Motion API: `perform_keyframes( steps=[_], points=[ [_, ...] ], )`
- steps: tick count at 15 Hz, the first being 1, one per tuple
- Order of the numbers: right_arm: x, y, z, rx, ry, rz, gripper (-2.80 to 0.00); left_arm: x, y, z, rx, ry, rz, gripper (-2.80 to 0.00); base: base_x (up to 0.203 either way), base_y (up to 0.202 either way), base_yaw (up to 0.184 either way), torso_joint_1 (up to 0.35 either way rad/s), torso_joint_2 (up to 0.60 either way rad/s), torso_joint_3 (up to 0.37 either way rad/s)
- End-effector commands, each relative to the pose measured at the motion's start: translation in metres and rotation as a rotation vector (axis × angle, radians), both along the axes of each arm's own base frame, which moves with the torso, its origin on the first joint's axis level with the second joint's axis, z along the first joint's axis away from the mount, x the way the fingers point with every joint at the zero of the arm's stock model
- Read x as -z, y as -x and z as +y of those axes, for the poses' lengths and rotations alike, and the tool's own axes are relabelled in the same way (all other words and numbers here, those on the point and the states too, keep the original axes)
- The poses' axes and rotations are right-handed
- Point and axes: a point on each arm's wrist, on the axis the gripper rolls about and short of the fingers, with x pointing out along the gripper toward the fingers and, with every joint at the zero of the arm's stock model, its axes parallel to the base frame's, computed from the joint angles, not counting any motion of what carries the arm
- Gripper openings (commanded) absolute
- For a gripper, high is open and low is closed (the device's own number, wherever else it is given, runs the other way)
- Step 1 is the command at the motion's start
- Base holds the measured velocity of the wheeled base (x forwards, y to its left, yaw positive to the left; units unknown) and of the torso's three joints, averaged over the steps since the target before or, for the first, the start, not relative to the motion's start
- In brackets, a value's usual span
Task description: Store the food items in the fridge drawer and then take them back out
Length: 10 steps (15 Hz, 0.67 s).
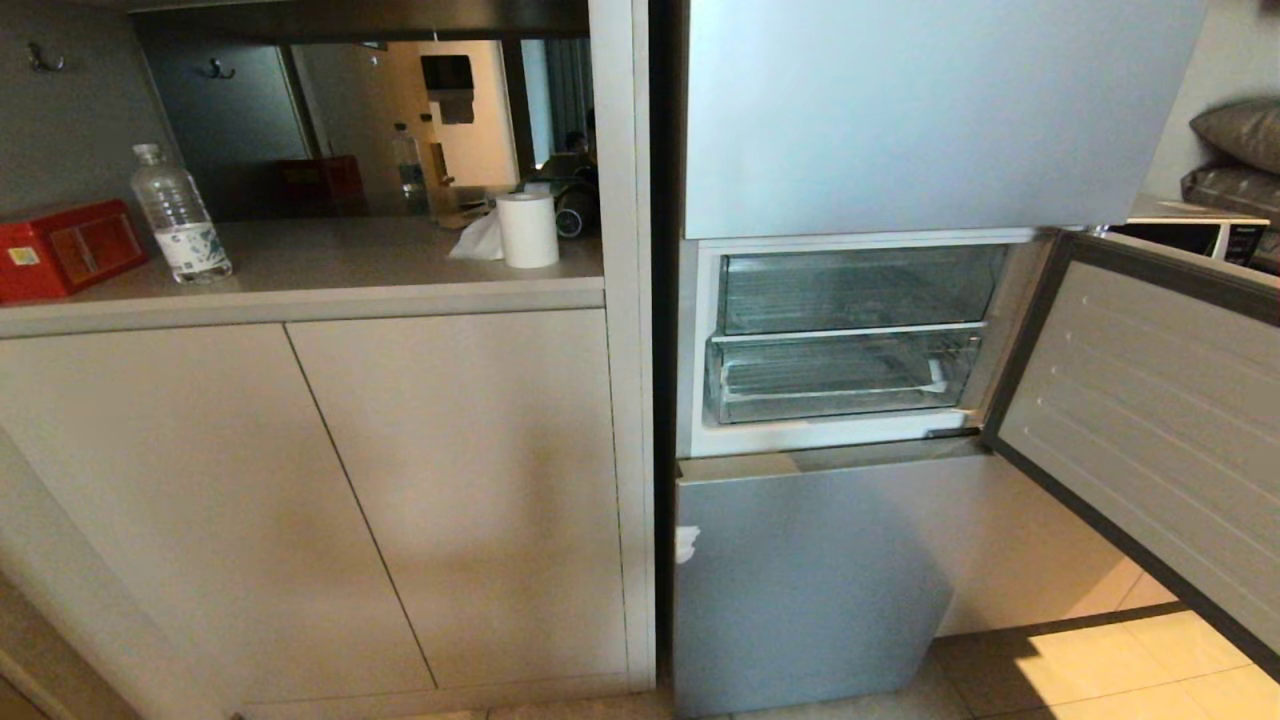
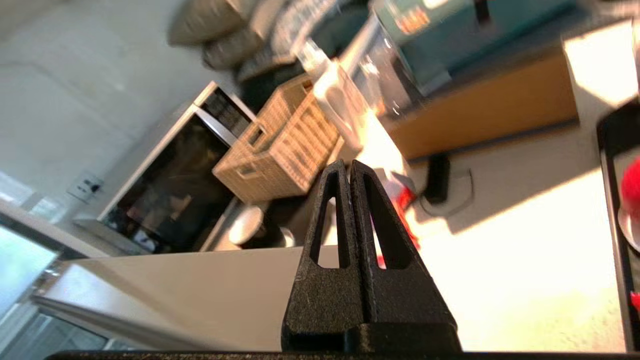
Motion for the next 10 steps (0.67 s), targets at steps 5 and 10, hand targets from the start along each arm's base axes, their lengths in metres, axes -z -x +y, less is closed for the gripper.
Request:
perform_keyframes(
  steps=[5, 10],
  points=[
    [0.033, 0.005, -0.035, -0.01, -0.133, 0.0, -2.8, 0.0, 0.0, 0.0, 0.0, -0.001, -0.002, -2.8, 0.0, 0.0, 0.0, 0.0, 0.0, 0.0],
    [0.04, 0.007, -0.033, -0.113, -0.168, 0.0, -2.8, 0.0, 0.0, 0.0, 0.0, -0.001, -0.002, -2.8, 0.0, 0.0, 0.0, 0.0, 0.0, 0.0]
  ],
)
